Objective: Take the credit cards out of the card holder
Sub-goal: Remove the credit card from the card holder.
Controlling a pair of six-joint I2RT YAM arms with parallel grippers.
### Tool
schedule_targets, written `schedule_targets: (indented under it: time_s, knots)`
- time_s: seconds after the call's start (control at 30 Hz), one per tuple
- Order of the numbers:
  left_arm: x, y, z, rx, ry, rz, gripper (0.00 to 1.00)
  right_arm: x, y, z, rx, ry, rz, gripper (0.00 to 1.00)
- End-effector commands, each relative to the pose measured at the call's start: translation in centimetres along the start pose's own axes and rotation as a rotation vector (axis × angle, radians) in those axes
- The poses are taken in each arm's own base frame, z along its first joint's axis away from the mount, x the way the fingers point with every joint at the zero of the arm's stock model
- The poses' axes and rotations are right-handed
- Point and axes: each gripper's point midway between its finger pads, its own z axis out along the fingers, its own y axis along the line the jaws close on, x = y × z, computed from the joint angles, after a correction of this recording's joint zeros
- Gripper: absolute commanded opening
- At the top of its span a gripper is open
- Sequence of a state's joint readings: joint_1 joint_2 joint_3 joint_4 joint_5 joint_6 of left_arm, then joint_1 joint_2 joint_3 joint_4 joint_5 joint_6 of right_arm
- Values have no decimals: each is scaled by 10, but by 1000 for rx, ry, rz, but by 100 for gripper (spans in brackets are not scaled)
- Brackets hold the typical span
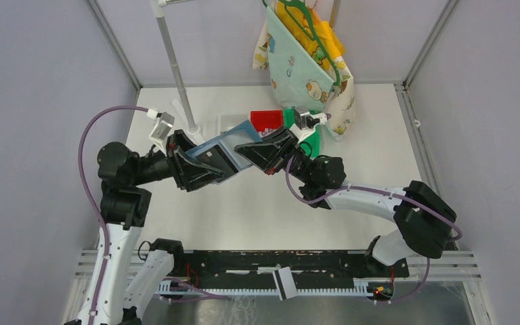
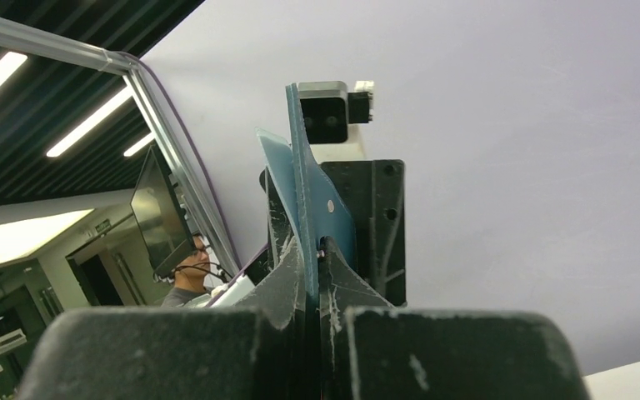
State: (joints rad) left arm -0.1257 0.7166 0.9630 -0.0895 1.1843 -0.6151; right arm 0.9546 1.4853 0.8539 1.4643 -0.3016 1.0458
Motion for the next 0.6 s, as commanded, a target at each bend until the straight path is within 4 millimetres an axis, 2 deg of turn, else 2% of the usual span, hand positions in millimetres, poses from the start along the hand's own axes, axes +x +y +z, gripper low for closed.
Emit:
schedule_targets:
  time_s: [0.0, 0.13, 0.33, 0.47, 0.57]
  knots:
    - [-7, -13, 0, 46, -5, 25, 56, -20, 25, 2, -93, -106, 10, 0]
    - [-6, -12, 0, 52, 18, 48, 44, -21, 24, -2, -84, -114, 6, 0]
    - [-4, -7, 0, 55, 50, 73, 11, -20, 25, -6, -86, -116, 8, 0]
    - [-1, -7, -1, 57, 79, 94, 2, -22, 26, -10, -82, -124, 8, 1]
    - [-1, -3, -1, 39, 98, 93, 2, -21, 25, -13, -74, -120, 5, 15]
